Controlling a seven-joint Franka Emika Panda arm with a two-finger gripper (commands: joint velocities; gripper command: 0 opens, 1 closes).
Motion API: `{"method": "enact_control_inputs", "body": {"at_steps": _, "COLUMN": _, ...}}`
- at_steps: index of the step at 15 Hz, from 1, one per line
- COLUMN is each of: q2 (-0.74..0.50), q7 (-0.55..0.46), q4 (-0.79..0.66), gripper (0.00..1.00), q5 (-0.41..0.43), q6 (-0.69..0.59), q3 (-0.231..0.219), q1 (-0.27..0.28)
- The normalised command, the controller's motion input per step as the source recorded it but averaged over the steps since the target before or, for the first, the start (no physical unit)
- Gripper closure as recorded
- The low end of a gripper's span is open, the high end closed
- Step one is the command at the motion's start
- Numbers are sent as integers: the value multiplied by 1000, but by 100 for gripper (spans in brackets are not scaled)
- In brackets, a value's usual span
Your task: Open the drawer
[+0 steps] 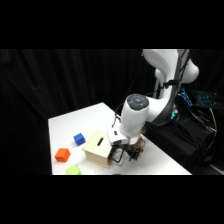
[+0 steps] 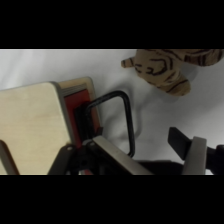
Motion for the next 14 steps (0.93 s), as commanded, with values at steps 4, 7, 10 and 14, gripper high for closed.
{"method": "enact_control_inputs", "body": {"at_steps": 4, "q2": 99, "q7": 42, "q4": 16, "gripper": 0, "q5": -102, "q6": 173, "q3": -119, "q1": 117}}
{"method": "enact_control_inputs", "body": {"at_steps": 7, "q2": 122, "q7": 48, "q4": 1, "gripper": 0, "q5": -101, "q6": 217, "q3": -118, "q1": 93}}
{"method": "enact_control_inputs", "body": {"at_steps": 10, "q2": 128, "q7": 42, "q4": 30, "gripper": 0, "q5": -105, "q6": 221, "q3": -138, "q1": 98}}
{"method": "enact_control_inputs", "body": {"at_steps": 14, "q2": 82, "q7": 50, "q4": 38, "gripper": 0, "q5": -94, "q6": 162, "q3": -131, "q1": 128}}
